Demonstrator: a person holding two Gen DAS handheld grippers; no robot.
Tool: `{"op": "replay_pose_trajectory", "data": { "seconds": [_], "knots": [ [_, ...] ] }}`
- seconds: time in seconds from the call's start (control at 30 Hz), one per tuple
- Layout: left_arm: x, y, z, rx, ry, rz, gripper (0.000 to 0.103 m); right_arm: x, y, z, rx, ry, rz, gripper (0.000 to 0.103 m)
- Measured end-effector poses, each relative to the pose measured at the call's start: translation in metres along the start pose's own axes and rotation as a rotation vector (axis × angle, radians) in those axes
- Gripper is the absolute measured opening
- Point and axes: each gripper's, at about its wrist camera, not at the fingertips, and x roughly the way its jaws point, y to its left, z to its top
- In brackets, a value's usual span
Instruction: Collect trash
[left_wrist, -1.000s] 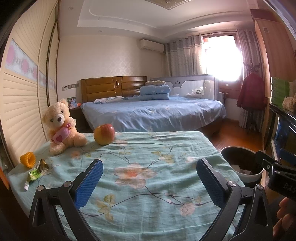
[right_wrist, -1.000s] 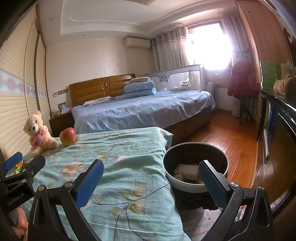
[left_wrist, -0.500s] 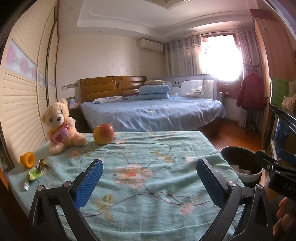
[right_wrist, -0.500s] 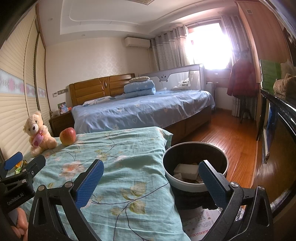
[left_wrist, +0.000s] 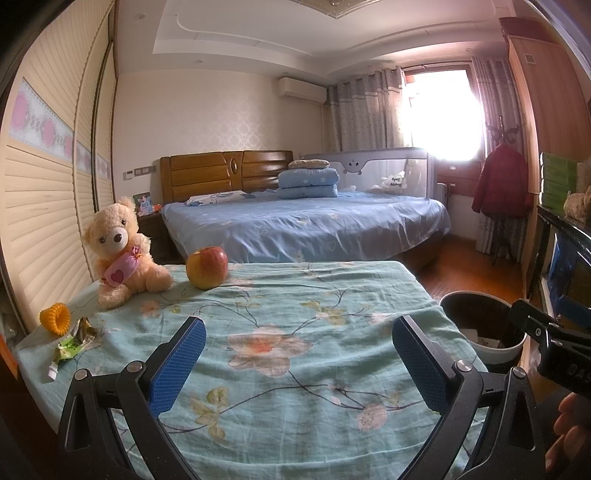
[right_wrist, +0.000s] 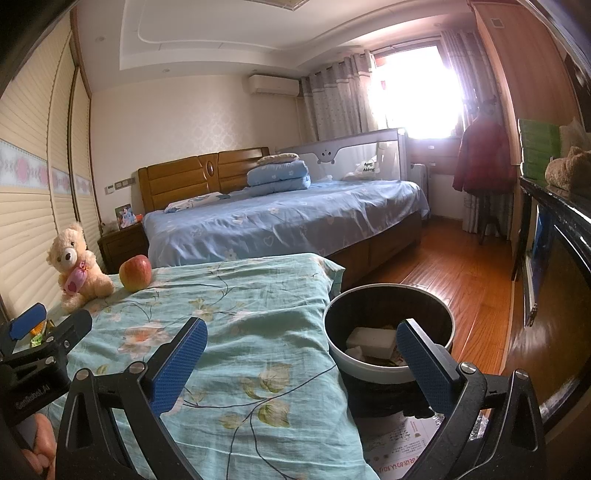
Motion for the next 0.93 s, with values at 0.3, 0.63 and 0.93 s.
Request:
{"op": "replay_pose_trajectory", "data": {
  "seconds": [0.3, 0.63, 0.93],
  "knots": [
    [0.001, 0.0, 0.001, 0.002, 0.003, -0.003, 0.102, 0.0, 0.0, -0.001, 0.001, 0.0, 0.0, 0.103],
    [0.007, -0.001, 0.001, 0.006, 0.013, -0.007, 0.102, 0.0, -0.001, -0.001, 0.003, 0.006, 0.002, 0.103],
    [0.015, 0.002, 0.0, -0.001, 0.031, -0.014, 0.102, 0.007, 0.0, -0.004, 0.005, 0.027, 0.009, 0.103]
  ]
}}
